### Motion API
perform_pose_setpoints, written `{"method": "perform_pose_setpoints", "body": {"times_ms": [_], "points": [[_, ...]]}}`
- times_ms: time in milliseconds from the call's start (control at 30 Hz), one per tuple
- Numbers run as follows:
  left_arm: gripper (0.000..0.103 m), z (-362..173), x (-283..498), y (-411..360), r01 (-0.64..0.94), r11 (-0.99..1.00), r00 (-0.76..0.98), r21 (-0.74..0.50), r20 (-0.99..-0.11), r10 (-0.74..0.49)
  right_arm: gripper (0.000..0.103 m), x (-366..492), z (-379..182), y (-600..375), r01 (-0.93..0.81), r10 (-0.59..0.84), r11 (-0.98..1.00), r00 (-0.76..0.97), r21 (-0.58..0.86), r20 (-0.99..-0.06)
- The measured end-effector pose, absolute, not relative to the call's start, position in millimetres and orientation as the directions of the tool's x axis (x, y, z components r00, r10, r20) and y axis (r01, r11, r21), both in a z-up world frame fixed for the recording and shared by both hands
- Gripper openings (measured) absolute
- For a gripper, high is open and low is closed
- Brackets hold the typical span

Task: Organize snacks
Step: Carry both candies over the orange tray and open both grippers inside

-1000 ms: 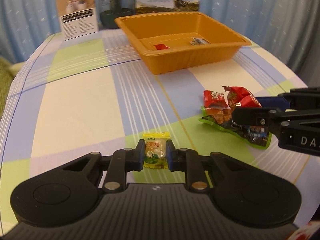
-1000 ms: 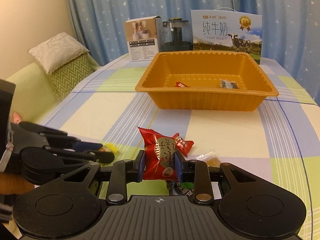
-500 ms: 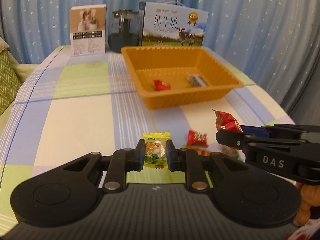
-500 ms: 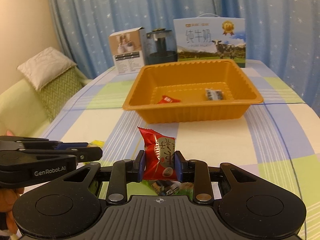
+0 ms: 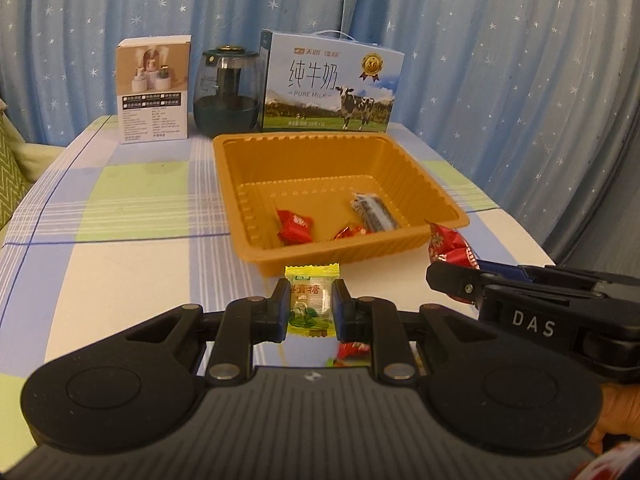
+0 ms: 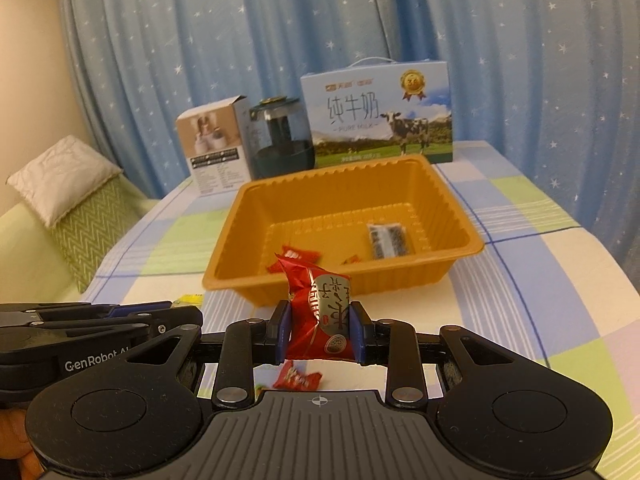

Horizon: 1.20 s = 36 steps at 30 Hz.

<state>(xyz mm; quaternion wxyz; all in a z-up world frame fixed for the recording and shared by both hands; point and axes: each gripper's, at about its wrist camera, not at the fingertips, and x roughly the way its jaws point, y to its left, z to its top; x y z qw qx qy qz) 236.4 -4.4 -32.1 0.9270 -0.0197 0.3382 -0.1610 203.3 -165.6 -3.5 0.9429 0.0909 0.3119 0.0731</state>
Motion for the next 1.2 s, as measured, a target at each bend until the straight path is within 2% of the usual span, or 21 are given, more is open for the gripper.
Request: {"method": "perform_pose_setpoints", "body": {"times_ms": [667,933,1033,1067,1200], "points": [[0.019,-18,314,-7,0.279,0.944,0.760,-0.175,-0.561,-0.328,0.031,280,12,-181,-0.034,0.150,0.972,0.851,0.233,-0.504],[0.019,-28,346,-5,0.267,0.948,0.755,-0.176,-0.573,-0.319,0.031,315,0,-191,0.009,0.138,0.963,0.843,0.270,-0.520],[0.022,-33,353,-5,0.269,0.947,0.759,-0.178,-0.567,-0.322,0.031,322,-4,-192,0.008,0.143,0.962,0.836,0.272,-0.530],[0.029,-34,355,-4,0.263,0.948,0.758,-0.178,-0.571,-0.317,0.031,324,-6,-192,0.005,0.147,0.962,0.834,0.273,-0.532],[0.030,-33,356,3,0.244,0.950,0.760,-0.194,-0.570,-0.311,0.031,326,-9,-194,0.004,0.156,0.959,0.828,0.283,-0.539]]}}
